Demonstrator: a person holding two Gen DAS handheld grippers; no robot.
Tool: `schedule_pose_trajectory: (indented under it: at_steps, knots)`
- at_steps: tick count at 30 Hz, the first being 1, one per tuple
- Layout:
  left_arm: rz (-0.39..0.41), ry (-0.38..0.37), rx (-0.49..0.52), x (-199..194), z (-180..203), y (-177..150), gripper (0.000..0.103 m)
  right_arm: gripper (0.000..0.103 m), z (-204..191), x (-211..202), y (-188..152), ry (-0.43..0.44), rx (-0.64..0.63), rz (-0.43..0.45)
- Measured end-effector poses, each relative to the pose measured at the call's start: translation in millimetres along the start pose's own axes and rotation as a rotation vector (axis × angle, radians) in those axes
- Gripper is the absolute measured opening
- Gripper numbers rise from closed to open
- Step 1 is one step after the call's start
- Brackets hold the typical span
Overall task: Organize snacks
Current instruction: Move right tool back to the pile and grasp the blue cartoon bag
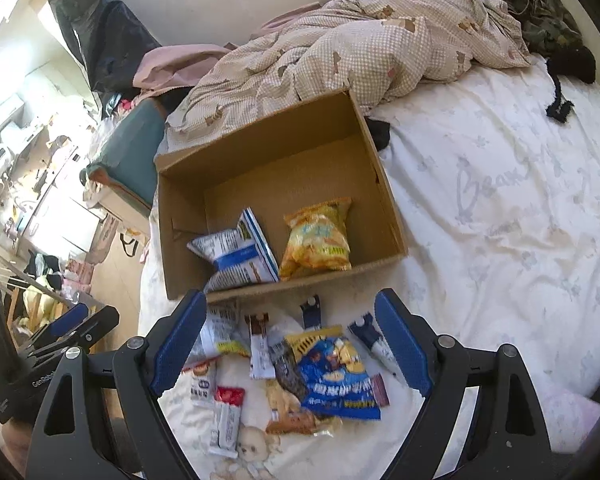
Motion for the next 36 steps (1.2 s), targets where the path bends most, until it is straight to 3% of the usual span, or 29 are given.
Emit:
schedule_pose_trajectory:
  at_steps: [14,19,26,34,36]
  knots:
    - [-0.135,0.024,-0.055,5,-14,-50,0.098,0.089,20,-9,-31,-0.012,0.039,-0.058]
    - [-0.208,0.03,-0.075,20,-17,-57,0.098,0.089,54,9,-45,-0.03,0.184,-0.176]
    - [-0.263,0.023,-0.079,33,-14,-62,0.098,0.087,69,72,-61,-0.034,0.282,-0.384]
    - [-0.295,0.015,-0.104,41,-19,-63,0.098,0.087,74,115,-71,-0.112,0.231,-0.488]
    - [-0.302,0.009,-0.108,43,-19,-63,0.098,0.081,70,118,-75,-0.135,0.186,-0.51]
Point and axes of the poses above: each gripper's, at about its wrist camera, not at the fingertips, and x roughly the way its jaws point, z to its right, y to its top, the point moved 4 cm from there along x, roughly the way its jaws point, and after that the axes turned 14 degrees about y, right-handed, at the moved point
